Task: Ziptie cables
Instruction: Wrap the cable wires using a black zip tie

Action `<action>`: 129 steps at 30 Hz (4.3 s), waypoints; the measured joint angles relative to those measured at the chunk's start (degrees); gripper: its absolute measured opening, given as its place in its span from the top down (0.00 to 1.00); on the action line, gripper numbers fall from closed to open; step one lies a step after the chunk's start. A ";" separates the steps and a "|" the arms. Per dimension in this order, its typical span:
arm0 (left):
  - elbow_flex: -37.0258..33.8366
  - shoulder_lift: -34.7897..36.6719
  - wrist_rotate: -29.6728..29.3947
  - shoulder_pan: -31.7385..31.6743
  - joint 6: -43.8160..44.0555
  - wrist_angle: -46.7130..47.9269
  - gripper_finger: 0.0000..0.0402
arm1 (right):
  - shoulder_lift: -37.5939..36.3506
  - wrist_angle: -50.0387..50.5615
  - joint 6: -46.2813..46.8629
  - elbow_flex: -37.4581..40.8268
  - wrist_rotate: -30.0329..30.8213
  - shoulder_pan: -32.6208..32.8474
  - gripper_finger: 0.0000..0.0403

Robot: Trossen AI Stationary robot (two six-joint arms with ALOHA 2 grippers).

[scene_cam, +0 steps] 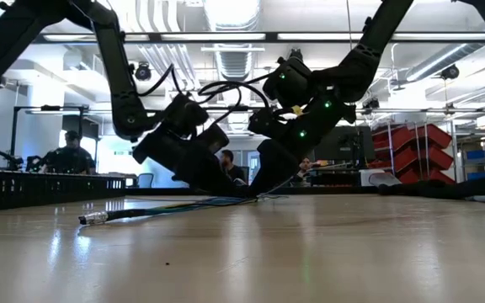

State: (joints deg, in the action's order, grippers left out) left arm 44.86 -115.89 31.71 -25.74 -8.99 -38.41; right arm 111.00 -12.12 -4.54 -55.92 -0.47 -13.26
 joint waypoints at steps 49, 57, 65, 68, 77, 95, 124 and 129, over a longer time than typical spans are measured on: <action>-10.11 -1.52 -4.07 -0.94 -6.45 -11.78 1.00 | -2.78 -1.22 1.97 2.03 -0.08 1.05 0.99; -10.01 -1.45 -3.85 -0.94 -5.59 -13.08 0.96 | -2.80 -1.31 1.53 2.03 -0.02 1.25 0.99; -9.86 -1.56 -4.14 -0.12 -5.42 -17.65 0.74 | -2.80 -1.48 1.51 1.93 -0.04 1.25 0.99; -8.56 -1.86 -4.76 0.99 -3.53 -17.05 0.69 | -2.82 -1.67 1.48 1.92 -0.04 1.26 0.99; -5.04 -2.68 -4.87 2.49 1.03 -15.88 0.73 | -2.84 -1.64 1.49 1.92 -0.20 1.27 0.99; -11.61 -1.08 -4.11 0.44 -1.05 -19.11 1.00 | -2.89 -0.17 2.17 2.09 -0.42 1.27 0.99; -0.66 -0.38 -12.52 7.45 3.40 -5.41 0.80 | -2.89 2.49 -2.78 2.21 -1.18 1.22 0.99; 0.47 -0.18 -18.96 9.58 5.18 -2.23 0.98 | -2.89 2.54 -2.53 2.64 -2.13 1.21 0.99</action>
State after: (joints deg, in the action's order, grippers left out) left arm 45.33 -116.07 12.75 -16.16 -3.82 -40.64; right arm 108.11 -9.58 -7.07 -53.28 -2.60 -12.04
